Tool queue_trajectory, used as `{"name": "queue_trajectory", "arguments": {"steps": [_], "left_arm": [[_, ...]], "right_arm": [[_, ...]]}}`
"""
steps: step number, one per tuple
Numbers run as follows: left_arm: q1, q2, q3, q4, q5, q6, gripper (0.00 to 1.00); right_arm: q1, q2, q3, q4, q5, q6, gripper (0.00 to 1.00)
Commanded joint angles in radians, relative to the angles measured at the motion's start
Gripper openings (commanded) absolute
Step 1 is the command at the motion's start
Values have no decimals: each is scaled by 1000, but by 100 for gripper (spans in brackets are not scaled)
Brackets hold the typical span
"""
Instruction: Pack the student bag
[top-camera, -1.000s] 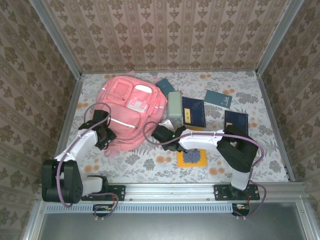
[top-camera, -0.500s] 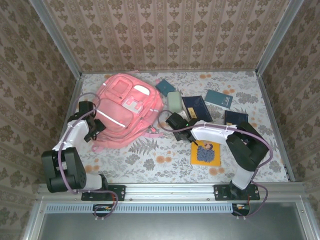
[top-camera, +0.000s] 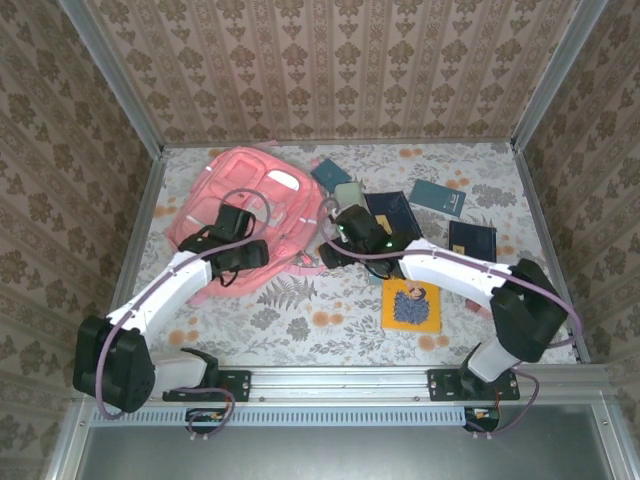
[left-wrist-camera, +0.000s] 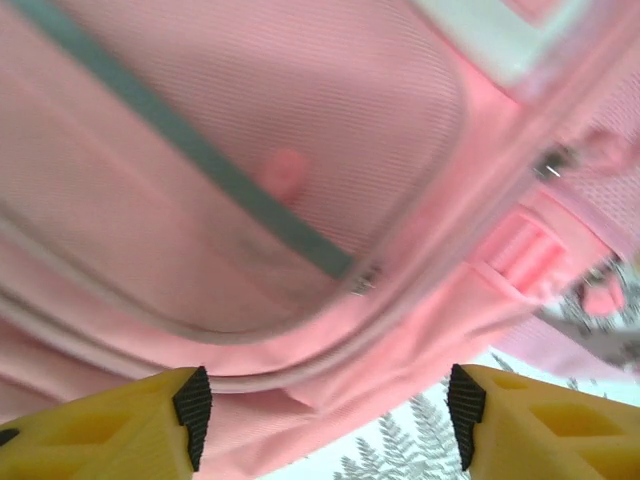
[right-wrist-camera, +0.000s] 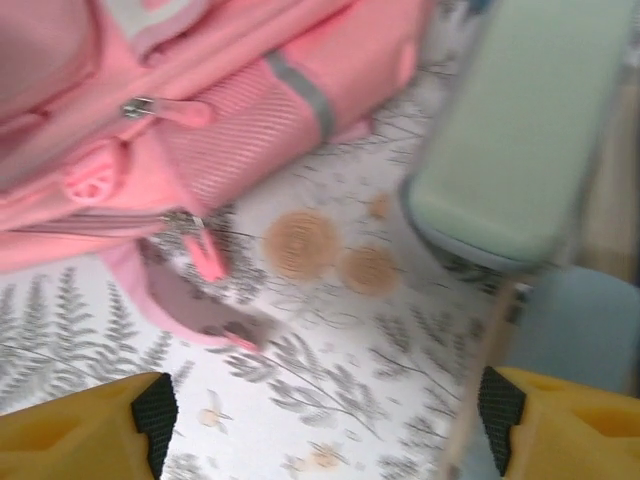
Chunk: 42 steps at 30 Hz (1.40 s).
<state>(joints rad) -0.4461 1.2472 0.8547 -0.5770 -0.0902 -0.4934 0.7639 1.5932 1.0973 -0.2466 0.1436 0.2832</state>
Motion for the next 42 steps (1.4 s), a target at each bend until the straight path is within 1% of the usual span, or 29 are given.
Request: {"name": "queue_trajectory", "arguments": {"steps": [1, 2, 5, 7, 11, 13, 15, 17, 19, 21, 23, 24, 26, 28, 30, 31, 32, 34, 35, 38, 42], "left_arm": [[-55, 47, -1, 25, 9, 37, 50], [-64, 55, -1, 30, 26, 15, 48], [-119, 70, -23, 68, 26, -44, 48], [-158, 76, -33, 85, -3, -79, 48], [-224, 104, -46, 125, -34, -122, 49], [-236, 129, -46, 131, -38, -140, 47], [-247, 156, -50, 129, -46, -172, 42], [-256, 172, -56, 131, -44, -199, 41], [-268, 180, -58, 113, -68, -229, 40], [-269, 184, -59, 83, -96, -258, 38], [-265, 180, -63, 41, -137, -284, 32], [-260, 176, -64, 14, -154, -298, 30], [-237, 176, -70, -29, -178, -326, 29], [-206, 176, -84, -49, -182, -346, 27], [-169, 169, -99, -63, -189, -350, 23], [-149, 165, -107, -64, -192, -347, 21], [-127, 162, -113, -56, -189, -339, 21], [-85, 159, -123, -37, -185, -315, 21], [-62, 163, -124, -21, -181, -297, 21], [13, 179, -118, 22, -170, -233, 21], [93, 225, -80, 77, -147, -137, 21]], "right_arm": [[4, 85, 71, 16, -129, 48, 79], [-2, 106, 88, 19, -142, 72, 77], [-28, 166, 141, 26, -199, 178, 75], [-49, 214, 177, 34, -226, 269, 69], [-73, 316, 282, -19, -235, 373, 66], [-78, 350, 315, -26, -222, 393, 67], [-92, 389, 355, -43, -191, 427, 69], [-119, 439, 405, -69, -197, 461, 71], [-143, 490, 459, -90, -214, 484, 71], [-158, 542, 521, -122, -206, 496, 71], [-163, 583, 577, -141, -206, 489, 73], [-162, 604, 608, -158, -201, 487, 73], [-164, 639, 655, -180, -200, 480, 71], [-165, 663, 681, -186, -206, 472, 57], [-166, 668, 681, -188, -211, 468, 40], [-166, 665, 673, -188, -212, 467, 34], [-166, 657, 658, -183, -211, 467, 28], [-166, 632, 616, -160, -216, 471, 12], [-166, 616, 593, -151, -219, 480, 7], [-166, 564, 516, -115, -232, 514, 0], [-161, 501, 427, -73, -251, 572, 0]]}}
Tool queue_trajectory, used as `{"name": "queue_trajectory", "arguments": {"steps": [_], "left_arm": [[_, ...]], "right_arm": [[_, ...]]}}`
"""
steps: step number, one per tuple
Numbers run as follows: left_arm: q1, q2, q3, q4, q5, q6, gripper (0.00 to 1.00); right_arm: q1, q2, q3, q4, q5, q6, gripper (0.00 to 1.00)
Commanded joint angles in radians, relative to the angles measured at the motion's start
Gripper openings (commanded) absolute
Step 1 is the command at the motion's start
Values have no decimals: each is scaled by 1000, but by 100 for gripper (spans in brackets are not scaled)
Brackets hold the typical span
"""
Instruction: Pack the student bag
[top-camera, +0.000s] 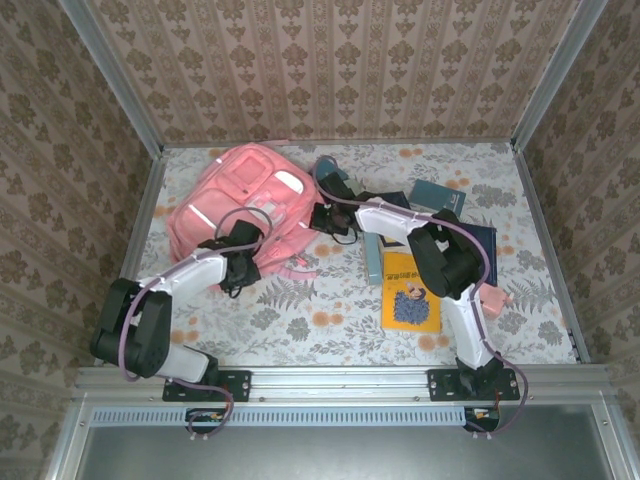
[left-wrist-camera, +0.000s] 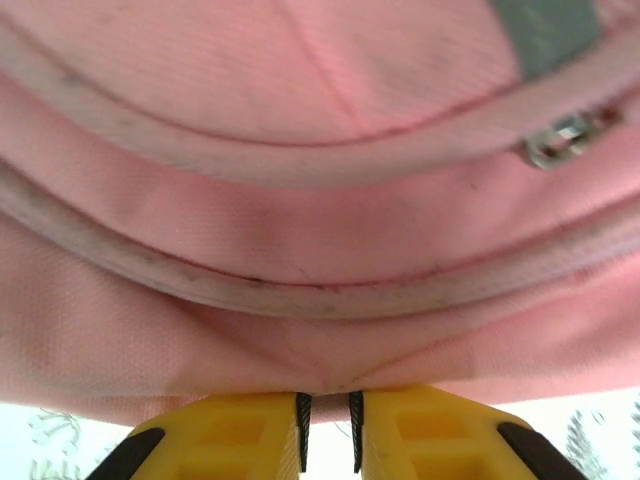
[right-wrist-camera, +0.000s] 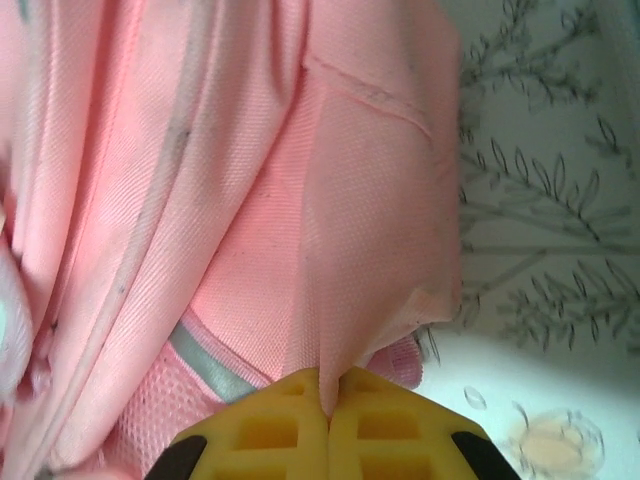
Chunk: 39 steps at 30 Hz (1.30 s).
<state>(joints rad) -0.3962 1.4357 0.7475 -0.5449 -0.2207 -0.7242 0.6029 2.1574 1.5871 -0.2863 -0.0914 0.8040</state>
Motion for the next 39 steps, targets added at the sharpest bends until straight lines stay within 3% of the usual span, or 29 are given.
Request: {"name": "queue_trajectory", "arguments": {"steps": [1, 8, 17, 19, 23, 29, 39], "left_arm": [[51, 46, 34, 56, -16, 111, 21], [47, 3, 43, 98, 62, 166, 28], [-221, -116, -35, 216, 71, 39, 32], [-266, -80, -24, 255, 66, 31, 32], [-297, -6, 56, 192, 16, 22, 31], [-253, -28, 76, 123, -13, 22, 31], [28, -166, -4, 52, 118, 12, 49]], "right_arm": [[3, -76, -82, -21, -20, 59, 0], [23, -102, -99, -32, -8, 77, 0], [26, -102, -106, -18, -4, 102, 0], [27, -96, -103, -8, -14, 103, 10], [33, -110, -111, -18, -4, 73, 18], [75, -248, -264, 107, 43, -101, 41], [221, -331, -417, 251, -8, -423, 40]]}}
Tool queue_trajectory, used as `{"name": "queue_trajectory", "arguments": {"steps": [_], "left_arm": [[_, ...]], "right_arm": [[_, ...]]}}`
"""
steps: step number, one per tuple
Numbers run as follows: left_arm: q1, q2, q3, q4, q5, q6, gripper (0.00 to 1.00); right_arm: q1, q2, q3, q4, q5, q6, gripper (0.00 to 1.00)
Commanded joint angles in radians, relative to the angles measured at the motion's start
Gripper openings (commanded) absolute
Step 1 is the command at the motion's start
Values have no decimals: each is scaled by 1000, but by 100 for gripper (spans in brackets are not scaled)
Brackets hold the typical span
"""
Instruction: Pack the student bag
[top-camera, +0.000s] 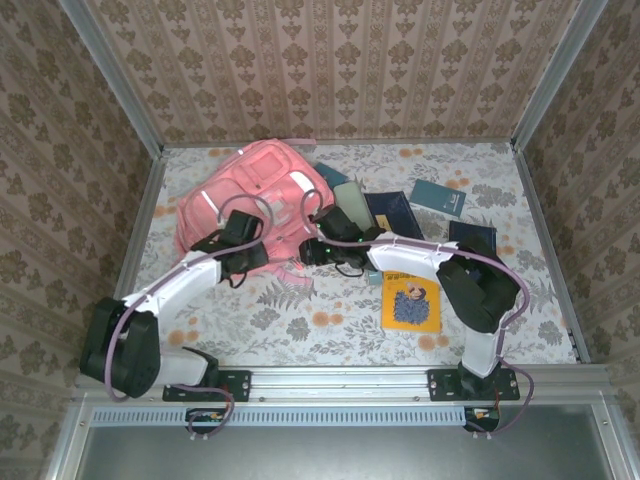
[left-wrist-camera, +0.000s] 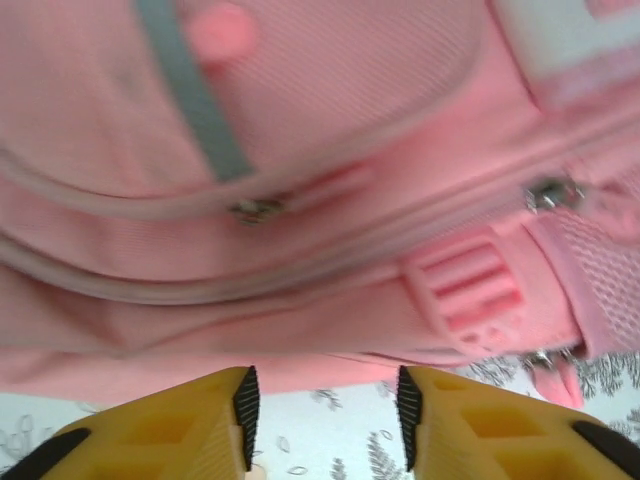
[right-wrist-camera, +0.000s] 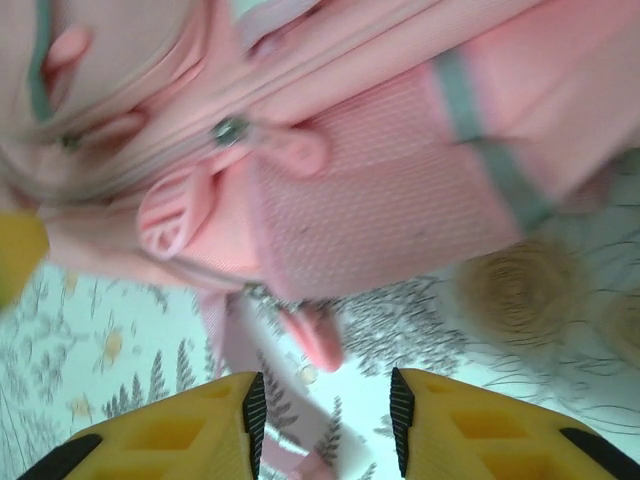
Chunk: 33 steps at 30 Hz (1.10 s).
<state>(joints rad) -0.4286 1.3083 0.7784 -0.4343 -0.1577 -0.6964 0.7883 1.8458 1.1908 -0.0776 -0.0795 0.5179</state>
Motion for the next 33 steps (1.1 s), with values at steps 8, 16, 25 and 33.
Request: {"name": "queue_trajectory", "arguments": {"steps": [8, 16, 25, 33], "left_arm": [[218, -75, -122, -35, 152, -43, 68], [273, -50, -159, 113, 230, -78, 87], [286, 61, -171, 166, 221, -97, 40], [277, 48, -165, 150, 217, -92, 20]], "right_arm": [[69, 45, 53, -35, -25, -165, 41], [77, 62, 67, -46, -38, -174, 41], [80, 93, 74, -54, -42, -204, 38], [81, 151, 101, -54, -18, -215, 40]]}}
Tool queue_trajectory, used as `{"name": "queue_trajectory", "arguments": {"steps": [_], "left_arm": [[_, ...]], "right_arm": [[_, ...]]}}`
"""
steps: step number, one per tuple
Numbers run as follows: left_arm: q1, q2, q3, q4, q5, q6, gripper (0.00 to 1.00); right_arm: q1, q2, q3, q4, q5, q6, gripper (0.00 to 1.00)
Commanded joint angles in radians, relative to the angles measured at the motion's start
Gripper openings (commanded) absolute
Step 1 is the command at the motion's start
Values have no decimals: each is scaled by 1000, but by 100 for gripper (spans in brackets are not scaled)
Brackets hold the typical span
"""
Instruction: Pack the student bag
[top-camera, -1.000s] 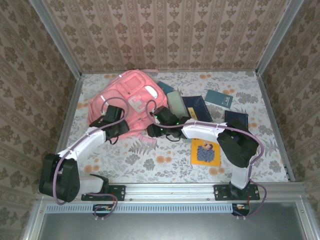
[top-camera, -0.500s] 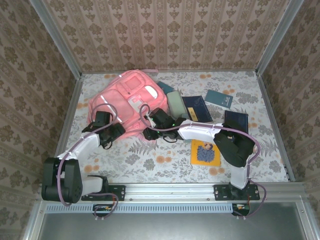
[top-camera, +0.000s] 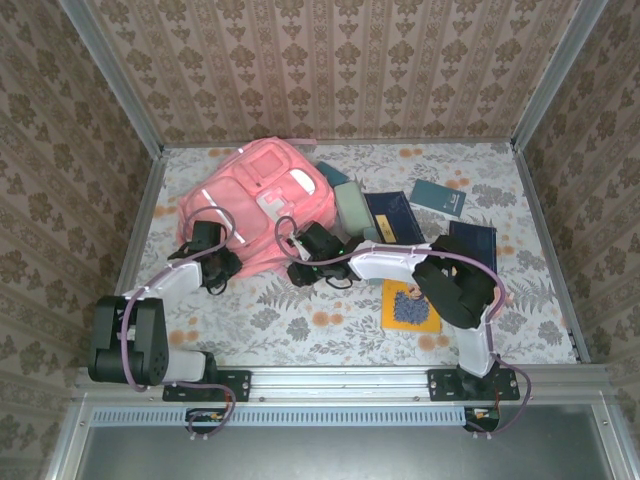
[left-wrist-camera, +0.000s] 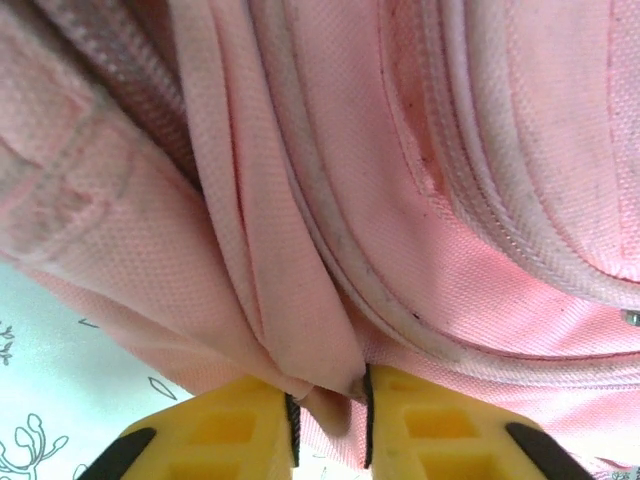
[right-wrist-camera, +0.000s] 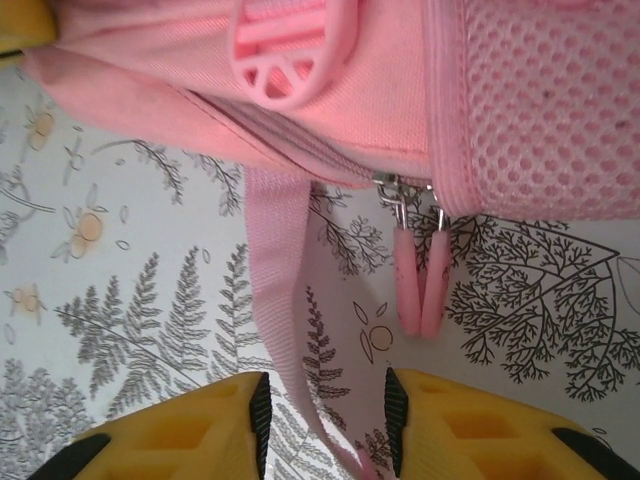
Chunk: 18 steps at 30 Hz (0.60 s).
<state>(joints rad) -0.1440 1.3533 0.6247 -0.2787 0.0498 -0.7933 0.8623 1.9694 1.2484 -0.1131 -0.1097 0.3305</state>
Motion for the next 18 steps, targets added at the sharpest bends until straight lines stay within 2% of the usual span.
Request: {"name": "queue_trajectory", "arguments": {"steps": [1, 10, 12, 18], "left_arm": [[-9, 1, -10, -8, 9, 5, 20], [-23, 1, -3, -18, 11, -3, 20], [-28, 1, -2, -19, 11, -3, 21], [-32, 1, 3, -22, 8, -3, 21]], "right_arm": [[7, 36, 51, -22, 12, -29, 40], [6, 88, 108, -47, 37, -36, 44], [4, 90, 113, -52, 47, -41, 47], [4, 76, 126, -62, 69, -55, 48]]}}
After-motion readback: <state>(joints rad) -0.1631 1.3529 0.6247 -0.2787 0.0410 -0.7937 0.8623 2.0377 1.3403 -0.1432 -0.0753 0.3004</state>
